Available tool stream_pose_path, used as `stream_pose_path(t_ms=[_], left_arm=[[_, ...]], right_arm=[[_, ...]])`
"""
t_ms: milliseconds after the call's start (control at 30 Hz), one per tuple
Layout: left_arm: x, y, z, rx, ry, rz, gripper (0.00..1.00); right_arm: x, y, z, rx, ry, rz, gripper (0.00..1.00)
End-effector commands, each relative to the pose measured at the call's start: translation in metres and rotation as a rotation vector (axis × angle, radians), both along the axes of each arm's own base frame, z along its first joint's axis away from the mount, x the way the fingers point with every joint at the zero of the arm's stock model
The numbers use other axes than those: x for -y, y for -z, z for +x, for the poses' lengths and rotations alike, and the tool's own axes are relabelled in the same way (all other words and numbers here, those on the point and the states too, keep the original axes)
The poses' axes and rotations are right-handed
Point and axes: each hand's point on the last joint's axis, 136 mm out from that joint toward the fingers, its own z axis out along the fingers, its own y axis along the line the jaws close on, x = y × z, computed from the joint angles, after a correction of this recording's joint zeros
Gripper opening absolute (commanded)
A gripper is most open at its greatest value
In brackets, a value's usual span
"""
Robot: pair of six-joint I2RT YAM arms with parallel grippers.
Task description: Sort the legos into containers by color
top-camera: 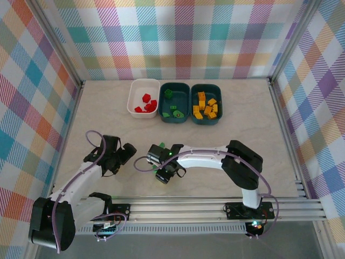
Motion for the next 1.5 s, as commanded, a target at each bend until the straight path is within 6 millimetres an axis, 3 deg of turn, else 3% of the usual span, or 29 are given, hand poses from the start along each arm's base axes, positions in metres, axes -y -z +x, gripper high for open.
stream_pose_path(t_ms=[0, 167, 333, 433, 567, 733, 867, 933, 1067, 1100, 1167, 1233, 1300, 1467], left_arm=[[-0.001, 0.002, -0.003, 0.005, -0.006, -0.008, 0.94], [0.000, 0.004, -0.001, 0.006, -0.002, -0.009, 0.94], [0.011, 0.003, 0.008, 0.024, 0.059, -0.033, 0.90], [0.023, 0.000, 0.012, 0.004, 0.154, 0.025, 0.86], [0.044, -0.007, 0.020, -0.010, 0.284, 0.156, 0.81], [0.071, -0.044, 0.035, 0.117, 0.405, 0.335, 0.80], [0.093, -0.055, 0.050, 0.154, 0.507, 0.403, 0.80], [0.096, -0.058, 0.057, 0.155, 0.523, 0.454, 0.80], [0.105, -0.055, 0.066, 0.167, 0.576, 0.489, 0.79], [0.109, -0.052, 0.067, 0.163, 0.591, 0.490, 0.80], [0.115, -0.048, 0.069, 0.156, 0.620, 0.501, 0.79], [0.121, -0.045, 0.072, 0.159, 0.647, 0.512, 0.78], [0.127, -0.041, 0.076, 0.167, 0.673, 0.519, 0.78], [0.147, -0.024, 0.082, 0.160, 0.762, 0.520, 0.70]], right_arm=[[-0.008, 0.003, -0.004, -0.019, -0.031, -0.004, 0.52], [-0.001, 0.004, -0.002, -0.002, -0.029, -0.029, 0.28], [0.012, -0.022, 0.024, 0.097, 0.026, 0.002, 0.22], [0.028, -0.047, 0.059, 0.150, 0.114, 0.037, 0.22], [0.055, -0.082, 0.123, 0.242, 0.269, 0.066, 0.22], [0.115, -0.108, 0.207, 0.260, 0.578, 0.130, 0.22], [0.171, -0.104, 0.261, 0.237, 0.824, 0.151, 0.23], [0.189, -0.097, 0.281, 0.215, 0.901, 0.164, 0.23], [0.203, -0.086, 0.312, 0.162, 0.970, 0.194, 0.26], [0.204, -0.085, 0.317, 0.152, 0.974, 0.199, 0.30], [0.210, -0.086, 0.325, 0.163, 0.991, 0.171, 0.51], [0.213, -0.096, 0.327, 0.197, 1.000, 0.177, 0.62], [0.214, -0.111, 0.324, 0.225, 1.014, 0.207, 0.64], [0.209, -0.138, 0.285, 0.283, 1.034, 0.334, 0.68]])
